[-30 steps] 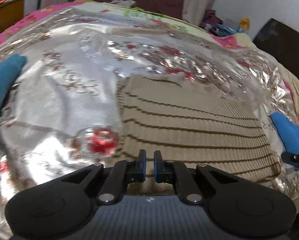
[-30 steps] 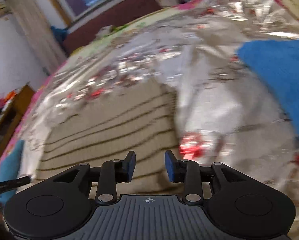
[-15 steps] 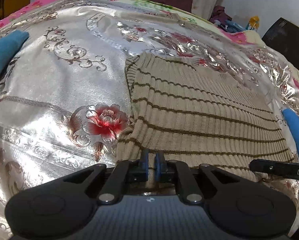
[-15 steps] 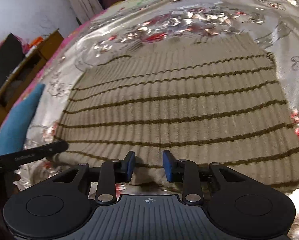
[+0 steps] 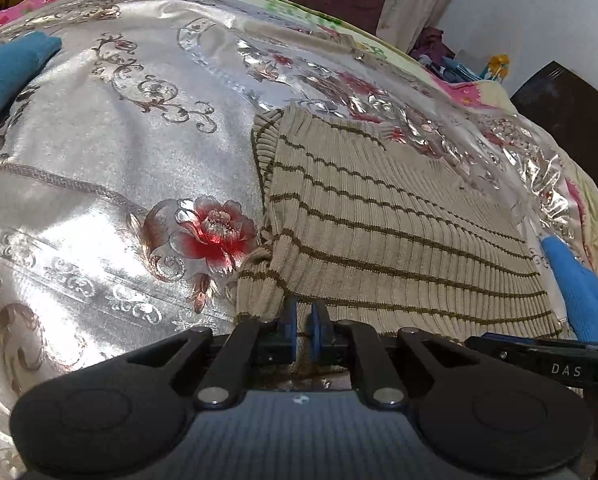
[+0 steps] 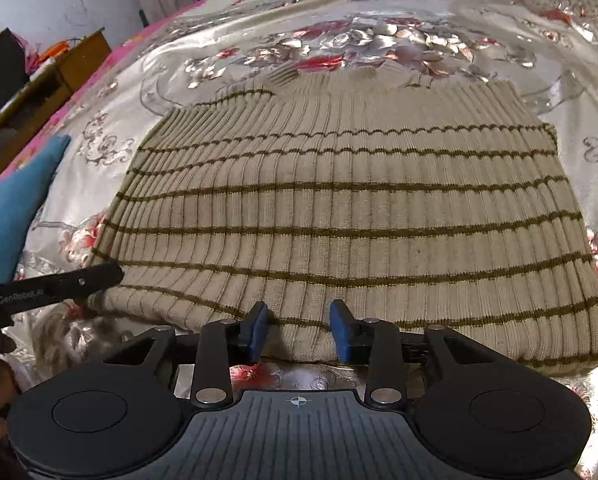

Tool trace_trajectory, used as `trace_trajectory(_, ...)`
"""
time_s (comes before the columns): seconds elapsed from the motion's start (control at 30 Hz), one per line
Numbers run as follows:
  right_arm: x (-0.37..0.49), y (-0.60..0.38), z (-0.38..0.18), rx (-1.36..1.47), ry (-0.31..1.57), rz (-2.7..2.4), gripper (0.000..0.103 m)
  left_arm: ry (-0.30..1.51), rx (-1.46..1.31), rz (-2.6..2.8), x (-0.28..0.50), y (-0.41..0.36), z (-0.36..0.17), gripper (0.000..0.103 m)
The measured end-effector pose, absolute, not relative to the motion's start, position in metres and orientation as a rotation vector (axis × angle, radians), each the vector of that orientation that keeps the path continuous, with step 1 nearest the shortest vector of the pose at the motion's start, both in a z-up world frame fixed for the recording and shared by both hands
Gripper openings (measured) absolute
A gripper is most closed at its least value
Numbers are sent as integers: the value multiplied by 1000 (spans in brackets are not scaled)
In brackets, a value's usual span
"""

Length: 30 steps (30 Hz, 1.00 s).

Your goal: Fold small clothes

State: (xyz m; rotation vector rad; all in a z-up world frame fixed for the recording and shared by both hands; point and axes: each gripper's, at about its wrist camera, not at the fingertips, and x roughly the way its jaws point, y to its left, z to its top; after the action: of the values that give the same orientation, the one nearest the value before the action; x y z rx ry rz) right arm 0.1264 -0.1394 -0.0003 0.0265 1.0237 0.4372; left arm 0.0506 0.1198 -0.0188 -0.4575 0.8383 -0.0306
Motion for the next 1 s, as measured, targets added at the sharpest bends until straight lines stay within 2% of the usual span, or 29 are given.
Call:
trace_trajectory(0.2, 124, -145, 14, 102, 993, 436, 37, 827, -450, -38, 47, 120, -20, 17)
trace_trajectory(0.27, 125, -144, 10, 119, 1007, 433, 40, 825, -452, -41, 47, 120, -21, 17)
trace_trajectory(0.6, 117, -165, -2, 221, 947, 461, 41, 820, -389, -18, 48, 110, -22, 17)
trace_trajectory(0.83, 120, -230, 10, 370, 805, 383, 42, 812, -309, 29, 44, 96, -15, 17)
trace_trajectory(1.0, 131, -296, 5, 515, 749, 273, 49, 803, -311, 102, 25, 80, -2, 17)
